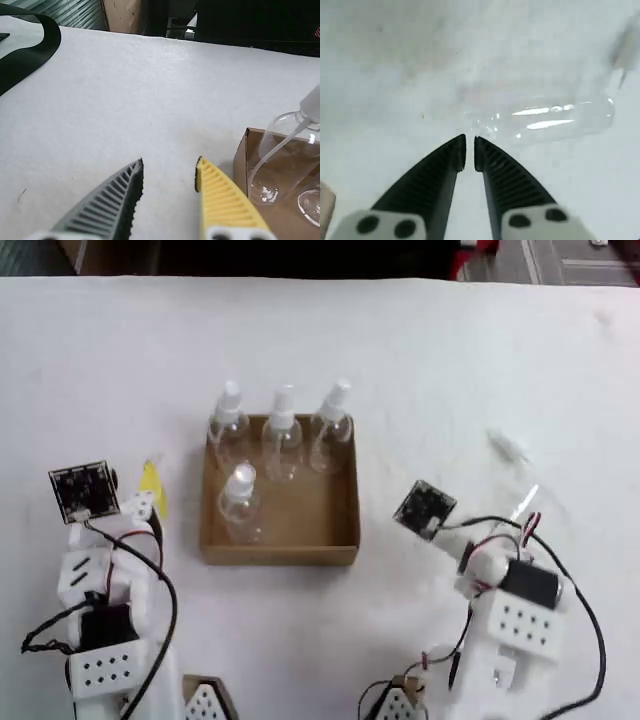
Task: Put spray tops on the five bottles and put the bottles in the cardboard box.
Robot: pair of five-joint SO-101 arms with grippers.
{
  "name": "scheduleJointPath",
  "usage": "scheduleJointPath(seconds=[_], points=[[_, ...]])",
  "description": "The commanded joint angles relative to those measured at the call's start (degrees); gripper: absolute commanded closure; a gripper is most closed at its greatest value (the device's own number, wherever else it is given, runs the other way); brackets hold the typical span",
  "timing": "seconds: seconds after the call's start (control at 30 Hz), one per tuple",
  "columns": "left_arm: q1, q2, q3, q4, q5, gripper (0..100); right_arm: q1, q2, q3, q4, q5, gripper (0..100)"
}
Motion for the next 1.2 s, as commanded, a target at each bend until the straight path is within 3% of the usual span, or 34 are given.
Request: scheduleJointPath(seconds=[0.0, 0.13, 0.3, 0.43, 0.8, 0.93, 1.07, 1.17], points=[[0.75, -0.66, -0.70, -1.67, -0.53, 83, -1.10, -15.34, -2.11, 7.87, 5.19, 98.0], [0.75, -0.66, -0.79, -1.67, -0.53, 83, -1.10, -24.48, -0.53, 7.60, 13.98, 96.9], [0.75, -0.66, -0.79, -1.67, -0.53, 83, 1.36, -26.51, 3.96, 8.66, 28.75, 81.4], [0.75, -0.66, -0.79, -1.67, -0.53, 83, 2.51, -25.36, 6.15, 8.22, 35.25, 72.9], [0.75, -0.66, -0.62, -1.67, -0.53, 83, -2.24, -8.57, 5.80, -6.90, 33.14, 70.2], [0.75, -0.66, -0.62, -1.67, -0.53, 83, -6.02, -1.45, -3.08, -3.30, 28.57, 70.2], [0.75, -0.66, -0.70, -1.67, -0.53, 83, -15.08, 6.81, -13.89, 1.98, 21.36, 70.2], [0.57, -0.66, -0.70, -1.67, -0.53, 83, -17.89, 15.69, -20.13, 4.70, 20.13, 70.2]])
